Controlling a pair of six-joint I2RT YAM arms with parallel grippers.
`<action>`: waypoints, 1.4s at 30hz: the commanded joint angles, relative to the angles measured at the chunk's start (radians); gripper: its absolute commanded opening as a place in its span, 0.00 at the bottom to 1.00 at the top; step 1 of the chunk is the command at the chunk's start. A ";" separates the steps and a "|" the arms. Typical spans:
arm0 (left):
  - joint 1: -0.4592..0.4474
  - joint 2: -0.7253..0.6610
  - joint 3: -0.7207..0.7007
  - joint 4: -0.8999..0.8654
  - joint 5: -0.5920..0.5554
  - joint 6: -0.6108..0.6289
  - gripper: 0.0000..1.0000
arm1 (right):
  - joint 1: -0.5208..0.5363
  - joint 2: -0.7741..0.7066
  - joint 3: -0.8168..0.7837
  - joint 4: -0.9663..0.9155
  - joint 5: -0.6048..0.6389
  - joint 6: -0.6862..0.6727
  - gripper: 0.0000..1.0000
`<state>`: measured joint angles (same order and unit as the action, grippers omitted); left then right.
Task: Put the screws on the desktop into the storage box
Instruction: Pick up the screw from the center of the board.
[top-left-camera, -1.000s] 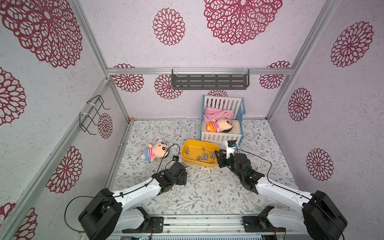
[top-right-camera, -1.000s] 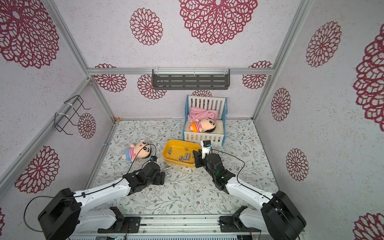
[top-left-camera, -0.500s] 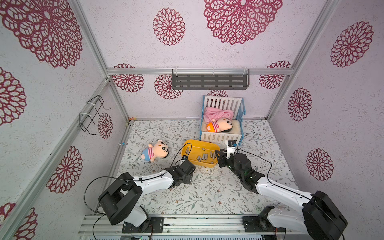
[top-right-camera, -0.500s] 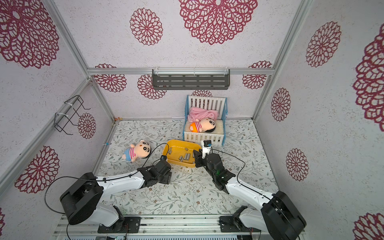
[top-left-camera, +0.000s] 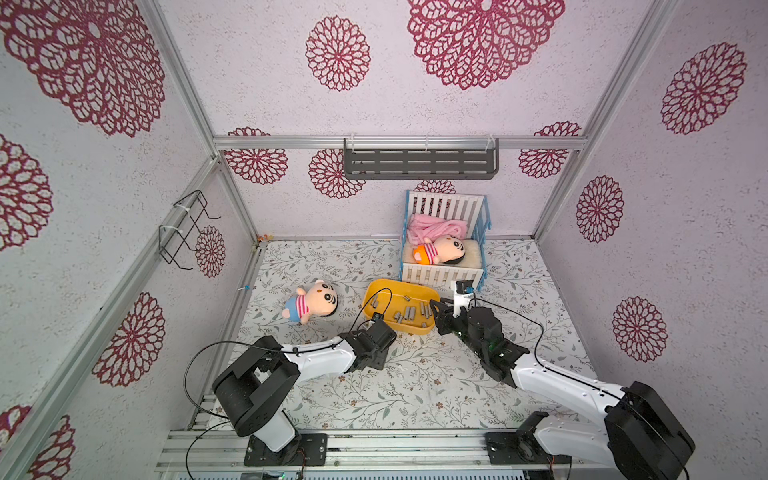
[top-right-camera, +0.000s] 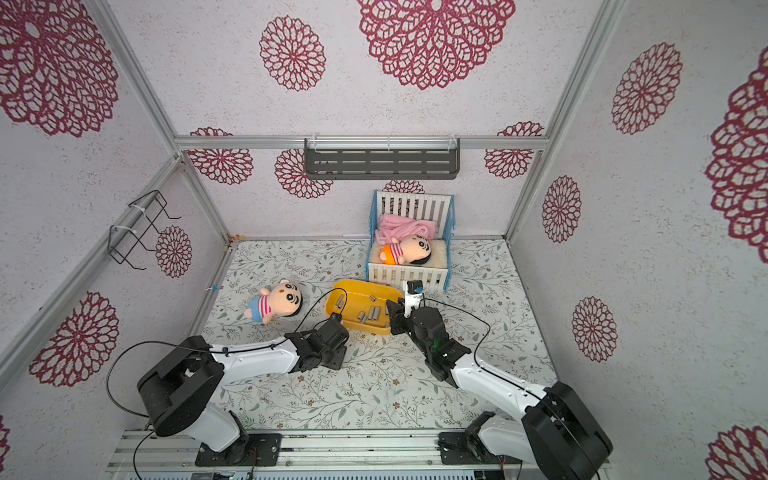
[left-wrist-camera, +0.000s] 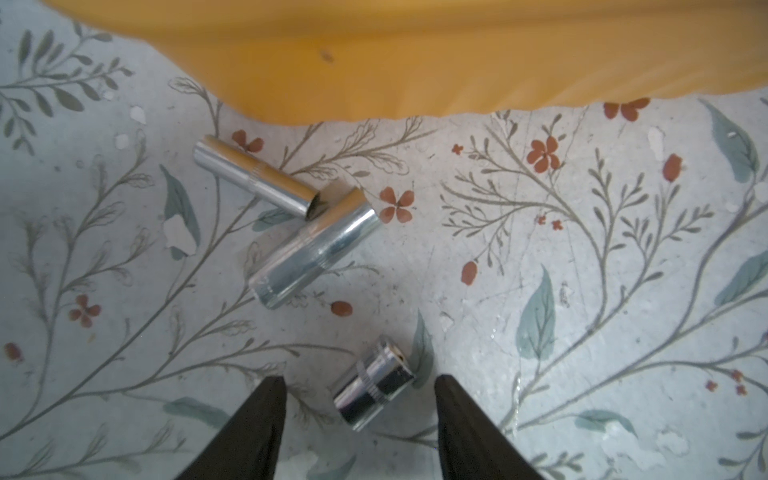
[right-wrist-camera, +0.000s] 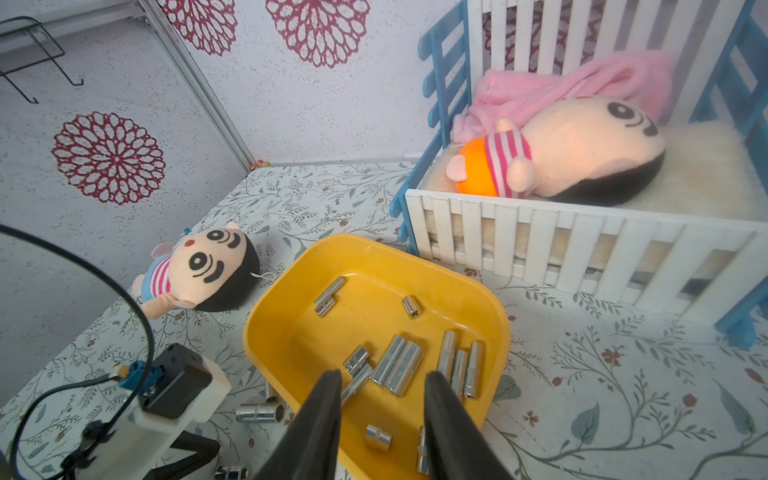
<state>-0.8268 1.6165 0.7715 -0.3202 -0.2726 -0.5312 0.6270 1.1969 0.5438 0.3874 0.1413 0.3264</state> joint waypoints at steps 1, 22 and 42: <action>-0.009 0.015 0.020 -0.011 0.016 0.013 0.60 | 0.000 -0.009 0.015 0.034 0.007 0.011 0.38; -0.009 0.008 0.015 -0.011 0.049 0.015 0.34 | 0.000 -0.004 0.019 0.034 -0.020 0.013 0.38; -0.019 -0.138 -0.032 0.008 -0.019 0.018 0.01 | 0.000 -0.007 0.015 0.032 -0.014 0.014 0.38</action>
<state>-0.8310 1.5539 0.7567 -0.3210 -0.2344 -0.5232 0.6270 1.1973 0.5438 0.3874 0.1257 0.3264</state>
